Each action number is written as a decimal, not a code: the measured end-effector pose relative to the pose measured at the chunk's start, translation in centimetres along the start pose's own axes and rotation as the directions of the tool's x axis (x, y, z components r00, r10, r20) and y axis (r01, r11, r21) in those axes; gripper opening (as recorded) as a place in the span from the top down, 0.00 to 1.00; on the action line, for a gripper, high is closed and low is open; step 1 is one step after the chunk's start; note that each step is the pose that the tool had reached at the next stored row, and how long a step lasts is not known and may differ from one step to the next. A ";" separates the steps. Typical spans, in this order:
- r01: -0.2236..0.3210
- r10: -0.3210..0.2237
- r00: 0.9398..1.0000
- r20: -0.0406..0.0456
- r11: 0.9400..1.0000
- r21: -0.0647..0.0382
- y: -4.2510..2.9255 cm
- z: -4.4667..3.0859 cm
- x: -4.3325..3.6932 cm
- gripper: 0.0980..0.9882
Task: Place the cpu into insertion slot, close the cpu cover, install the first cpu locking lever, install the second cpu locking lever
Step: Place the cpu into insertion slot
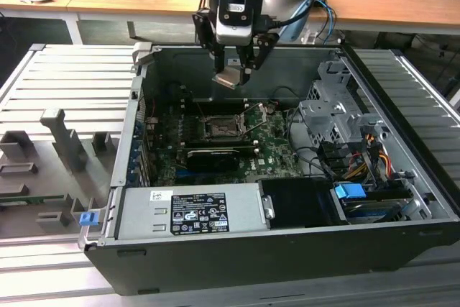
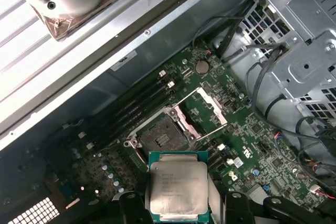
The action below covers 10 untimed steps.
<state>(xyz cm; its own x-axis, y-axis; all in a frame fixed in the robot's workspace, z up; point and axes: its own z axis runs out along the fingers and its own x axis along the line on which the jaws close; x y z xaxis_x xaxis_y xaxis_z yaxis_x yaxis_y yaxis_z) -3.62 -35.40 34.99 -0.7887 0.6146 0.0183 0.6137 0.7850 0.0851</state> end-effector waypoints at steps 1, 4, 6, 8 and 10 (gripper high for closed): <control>-0.010 0.010 1.000 0.001 1.000 0.000 0.00 0.00 0.00 0.51; -0.025 0.025 1.000 0.002 1.000 -0.001 0.00 0.00 0.00 0.51; -0.058 0.058 0.998 0.005 0.998 -0.001 0.00 0.02 0.00 0.51; -0.073 0.073 0.997 0.006 0.997 -0.002 0.00 0.03 0.00 0.51; -0.087 0.087 0.996 0.007 0.996 -0.002 0.00 0.03 0.00 0.51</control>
<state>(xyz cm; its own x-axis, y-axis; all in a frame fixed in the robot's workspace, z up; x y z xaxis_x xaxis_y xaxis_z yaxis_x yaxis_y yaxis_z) -3.62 -35.40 34.96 -0.7319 0.6811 0.0183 0.6799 0.7283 0.0851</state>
